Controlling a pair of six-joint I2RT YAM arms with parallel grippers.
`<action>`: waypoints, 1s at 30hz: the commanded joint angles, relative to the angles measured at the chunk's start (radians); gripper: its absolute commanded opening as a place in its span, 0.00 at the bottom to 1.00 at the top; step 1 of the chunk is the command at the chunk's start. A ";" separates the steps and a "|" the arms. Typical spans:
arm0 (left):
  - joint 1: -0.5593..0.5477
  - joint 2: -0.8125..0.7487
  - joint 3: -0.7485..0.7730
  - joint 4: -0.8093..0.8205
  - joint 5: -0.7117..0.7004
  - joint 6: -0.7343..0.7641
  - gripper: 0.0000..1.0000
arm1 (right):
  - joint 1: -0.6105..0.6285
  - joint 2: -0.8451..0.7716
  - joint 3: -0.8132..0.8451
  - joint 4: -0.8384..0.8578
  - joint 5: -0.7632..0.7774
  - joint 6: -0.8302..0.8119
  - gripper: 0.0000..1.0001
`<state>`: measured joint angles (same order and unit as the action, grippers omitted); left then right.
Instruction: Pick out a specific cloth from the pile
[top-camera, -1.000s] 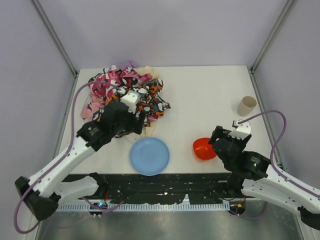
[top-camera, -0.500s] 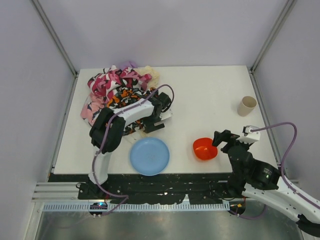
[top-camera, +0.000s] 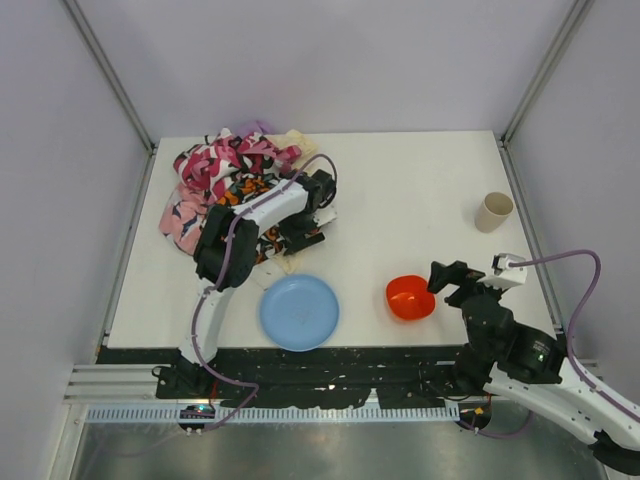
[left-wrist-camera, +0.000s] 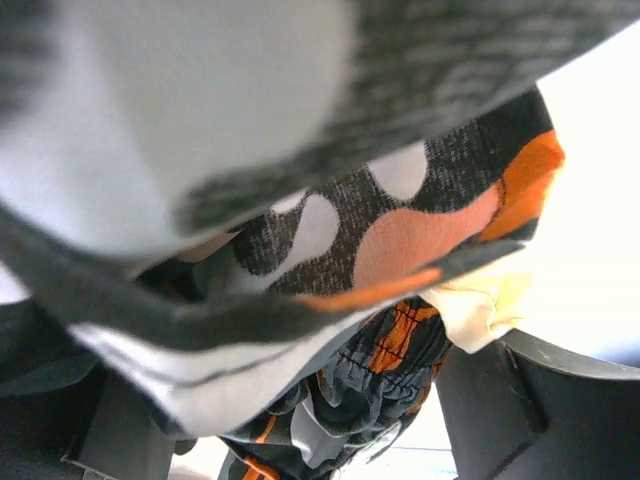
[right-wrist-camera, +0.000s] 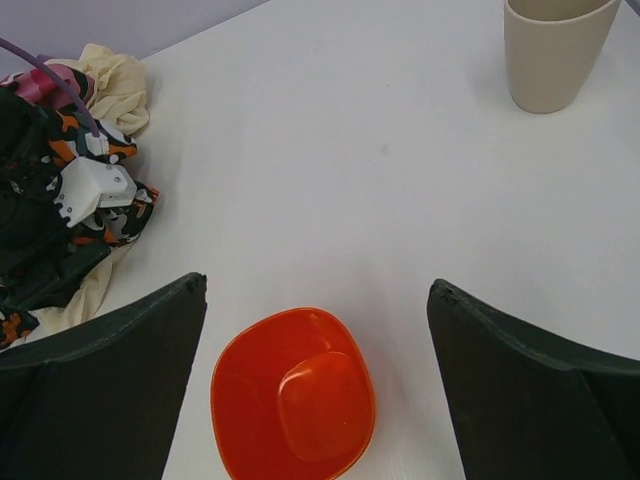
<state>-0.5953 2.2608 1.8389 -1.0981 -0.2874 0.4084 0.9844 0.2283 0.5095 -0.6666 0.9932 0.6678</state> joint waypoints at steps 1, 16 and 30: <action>0.009 0.022 0.036 -0.045 0.053 -0.072 0.86 | 0.000 -0.036 -0.005 0.007 0.022 0.007 0.95; 0.008 0.045 0.129 -0.067 -0.123 -0.358 0.00 | 0.000 -0.201 -0.029 0.001 0.002 0.003 0.95; 0.241 -0.343 0.329 0.030 -0.424 -0.341 0.00 | 0.000 0.298 0.030 0.248 -0.172 -0.227 0.95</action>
<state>-0.4652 2.0346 2.1658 -1.1595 -0.6231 0.0597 0.9844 0.4339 0.4824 -0.5442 0.8787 0.5240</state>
